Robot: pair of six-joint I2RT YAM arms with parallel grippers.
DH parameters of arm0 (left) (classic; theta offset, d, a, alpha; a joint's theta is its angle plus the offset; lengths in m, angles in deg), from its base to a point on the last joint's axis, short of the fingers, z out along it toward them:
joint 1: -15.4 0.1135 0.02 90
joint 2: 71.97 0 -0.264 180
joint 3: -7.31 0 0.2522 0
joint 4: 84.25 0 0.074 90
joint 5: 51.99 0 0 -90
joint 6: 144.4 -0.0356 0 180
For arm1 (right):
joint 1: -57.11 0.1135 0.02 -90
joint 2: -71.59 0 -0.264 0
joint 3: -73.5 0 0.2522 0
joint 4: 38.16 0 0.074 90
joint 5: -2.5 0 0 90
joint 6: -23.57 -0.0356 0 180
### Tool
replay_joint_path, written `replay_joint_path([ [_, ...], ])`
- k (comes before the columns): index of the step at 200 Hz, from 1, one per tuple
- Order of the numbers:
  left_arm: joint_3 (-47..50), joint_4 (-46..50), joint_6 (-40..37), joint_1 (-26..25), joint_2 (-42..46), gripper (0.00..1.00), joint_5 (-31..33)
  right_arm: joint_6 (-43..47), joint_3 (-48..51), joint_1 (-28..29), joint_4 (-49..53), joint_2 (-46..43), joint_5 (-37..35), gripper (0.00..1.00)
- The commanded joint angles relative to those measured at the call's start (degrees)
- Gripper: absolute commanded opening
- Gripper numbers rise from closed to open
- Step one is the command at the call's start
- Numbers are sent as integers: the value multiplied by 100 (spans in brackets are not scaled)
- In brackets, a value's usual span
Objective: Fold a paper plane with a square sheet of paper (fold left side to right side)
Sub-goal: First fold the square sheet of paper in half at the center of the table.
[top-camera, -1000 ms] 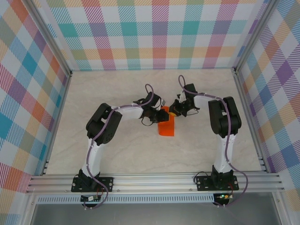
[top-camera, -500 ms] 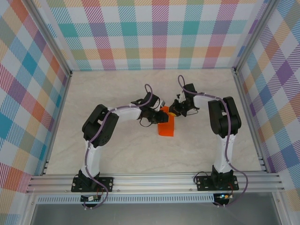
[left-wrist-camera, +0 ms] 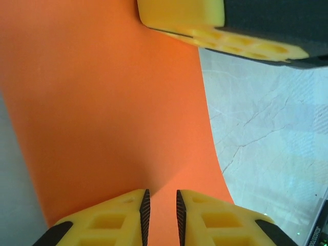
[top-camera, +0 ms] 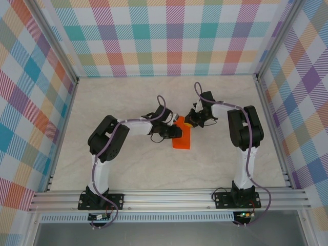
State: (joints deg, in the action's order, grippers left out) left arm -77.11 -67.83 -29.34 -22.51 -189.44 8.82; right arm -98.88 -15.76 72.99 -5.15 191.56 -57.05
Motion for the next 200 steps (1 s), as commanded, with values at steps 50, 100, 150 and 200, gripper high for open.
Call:
replay_joint_path([
  [50, 900, -38, -515, -258, 625, 21, -478, 73, 97, 48, 563, 317, -594, 9],
  [100, 1378, -46, -539, -385, 862, 21, -364, 80, 73, 49, 583, 317, -594, 9],
  [150, 1643, -167, -380, -412, 1291, 21, -377, 114, 70, 57, 563, 317, -528, 9],
  [200, 938, 0, -20, -140, 1662, 29, -541, 186, 10, 57, 653, 310, -557, 9],
])
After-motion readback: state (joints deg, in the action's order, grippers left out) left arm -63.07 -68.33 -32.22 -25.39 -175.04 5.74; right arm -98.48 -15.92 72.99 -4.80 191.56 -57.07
